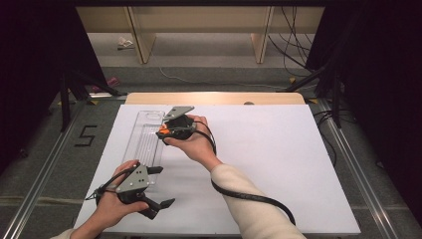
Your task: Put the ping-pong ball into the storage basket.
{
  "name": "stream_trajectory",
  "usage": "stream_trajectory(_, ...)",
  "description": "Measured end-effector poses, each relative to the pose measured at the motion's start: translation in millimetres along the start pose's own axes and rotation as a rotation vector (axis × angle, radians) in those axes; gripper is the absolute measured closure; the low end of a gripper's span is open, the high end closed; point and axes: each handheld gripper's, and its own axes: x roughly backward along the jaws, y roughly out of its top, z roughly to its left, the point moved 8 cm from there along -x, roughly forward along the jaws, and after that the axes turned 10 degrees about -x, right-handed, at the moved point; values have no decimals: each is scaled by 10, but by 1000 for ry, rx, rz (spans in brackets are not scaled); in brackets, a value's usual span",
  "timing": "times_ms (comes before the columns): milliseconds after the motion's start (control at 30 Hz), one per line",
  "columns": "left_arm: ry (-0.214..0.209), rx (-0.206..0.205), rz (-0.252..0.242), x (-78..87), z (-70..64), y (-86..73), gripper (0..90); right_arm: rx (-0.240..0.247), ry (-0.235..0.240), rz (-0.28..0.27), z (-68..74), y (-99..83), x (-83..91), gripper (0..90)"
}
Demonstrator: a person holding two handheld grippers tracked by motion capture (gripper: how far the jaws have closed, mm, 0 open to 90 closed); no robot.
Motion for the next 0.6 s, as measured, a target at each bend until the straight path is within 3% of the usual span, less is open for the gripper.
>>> stream_trajectory(600, -3, -2, 1, 0, -5, 1, 2, 15, 12, 15, 64, 51, -86, 514)
